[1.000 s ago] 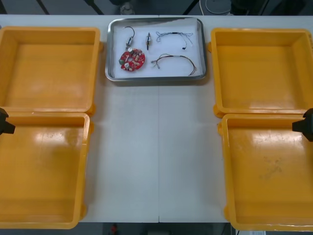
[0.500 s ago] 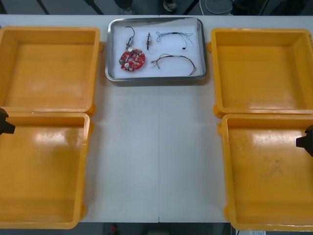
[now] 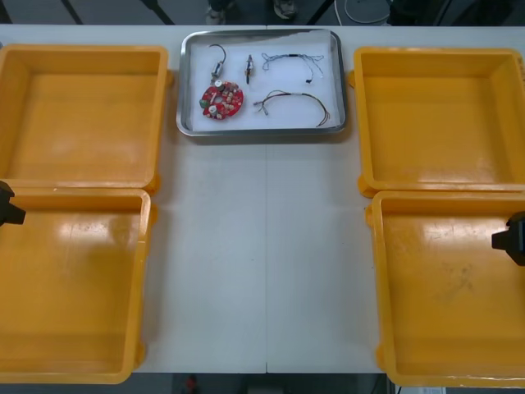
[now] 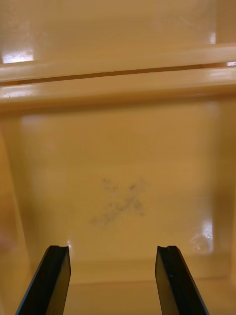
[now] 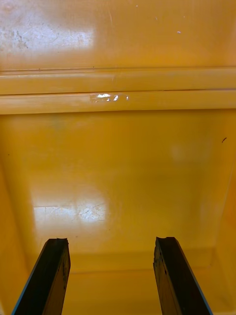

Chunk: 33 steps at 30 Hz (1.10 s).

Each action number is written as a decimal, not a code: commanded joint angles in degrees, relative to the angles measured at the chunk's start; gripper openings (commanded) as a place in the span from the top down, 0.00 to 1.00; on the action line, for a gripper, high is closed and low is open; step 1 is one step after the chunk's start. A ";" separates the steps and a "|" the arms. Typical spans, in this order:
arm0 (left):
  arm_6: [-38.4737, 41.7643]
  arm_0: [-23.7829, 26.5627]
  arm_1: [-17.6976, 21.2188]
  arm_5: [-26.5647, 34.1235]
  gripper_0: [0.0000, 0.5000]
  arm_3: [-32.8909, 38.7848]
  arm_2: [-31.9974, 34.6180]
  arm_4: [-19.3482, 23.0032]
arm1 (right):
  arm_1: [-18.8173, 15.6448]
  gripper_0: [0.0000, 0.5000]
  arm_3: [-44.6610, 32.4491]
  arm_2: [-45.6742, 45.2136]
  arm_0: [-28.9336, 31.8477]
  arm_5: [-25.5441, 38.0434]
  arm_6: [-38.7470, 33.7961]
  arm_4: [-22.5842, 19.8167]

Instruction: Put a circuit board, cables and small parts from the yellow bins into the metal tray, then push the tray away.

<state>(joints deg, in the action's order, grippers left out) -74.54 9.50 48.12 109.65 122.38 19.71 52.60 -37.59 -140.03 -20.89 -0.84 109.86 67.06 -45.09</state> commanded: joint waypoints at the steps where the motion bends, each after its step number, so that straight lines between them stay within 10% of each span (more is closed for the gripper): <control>1: -1.04 -0.53 2.33 0.35 0.00 1.72 1.83 0.40 | 0.50 0.00 -1.92 1.12 1.28 0.14 -1.14 0.09; 33: -1.04 -0.53 2.33 0.35 0.00 1.72 1.83 0.40 | 0.50 0.00 -1.92 1.12 1.28 0.14 -1.14 0.00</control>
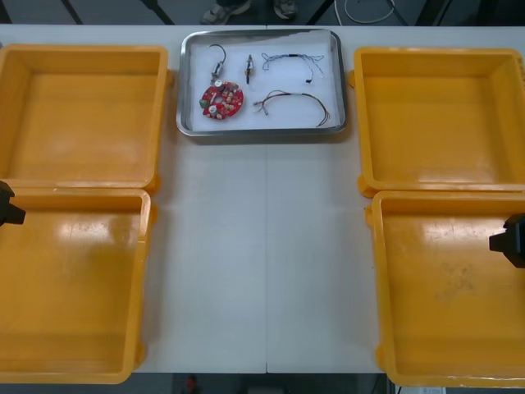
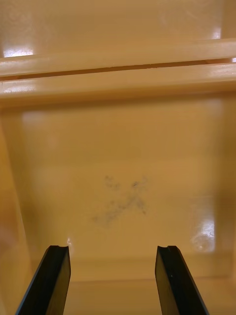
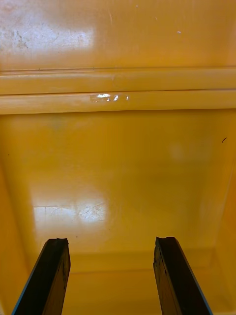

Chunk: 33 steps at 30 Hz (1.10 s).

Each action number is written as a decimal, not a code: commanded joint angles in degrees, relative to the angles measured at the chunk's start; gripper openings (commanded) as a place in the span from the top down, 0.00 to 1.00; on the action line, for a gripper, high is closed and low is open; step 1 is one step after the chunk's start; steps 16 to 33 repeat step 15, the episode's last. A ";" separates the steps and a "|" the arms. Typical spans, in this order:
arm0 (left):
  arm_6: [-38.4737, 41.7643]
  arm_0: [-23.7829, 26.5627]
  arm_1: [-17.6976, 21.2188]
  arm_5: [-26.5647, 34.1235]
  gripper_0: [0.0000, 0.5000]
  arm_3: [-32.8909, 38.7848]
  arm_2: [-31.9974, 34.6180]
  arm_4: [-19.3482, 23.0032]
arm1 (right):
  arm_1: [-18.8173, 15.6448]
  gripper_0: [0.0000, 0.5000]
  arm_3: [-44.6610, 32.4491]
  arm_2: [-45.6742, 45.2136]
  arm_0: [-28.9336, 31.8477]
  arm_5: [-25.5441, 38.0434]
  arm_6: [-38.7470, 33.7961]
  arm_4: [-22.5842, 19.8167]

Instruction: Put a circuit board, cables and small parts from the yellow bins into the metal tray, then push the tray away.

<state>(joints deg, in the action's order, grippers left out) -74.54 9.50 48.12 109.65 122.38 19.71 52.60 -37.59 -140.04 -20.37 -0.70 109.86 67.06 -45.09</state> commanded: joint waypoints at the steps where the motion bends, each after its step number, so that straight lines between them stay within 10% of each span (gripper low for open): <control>1: -1.04 -0.53 2.33 0.35 0.00 1.72 1.83 0.40 | 0.50 0.00 -1.90 0.59 1.14 0.14 -1.14 0.00; 33: -1.04 -0.53 2.33 0.35 0.00 1.72 1.83 0.40 | 0.50 0.00 -1.90 0.59 1.14 0.14 -1.14 0.00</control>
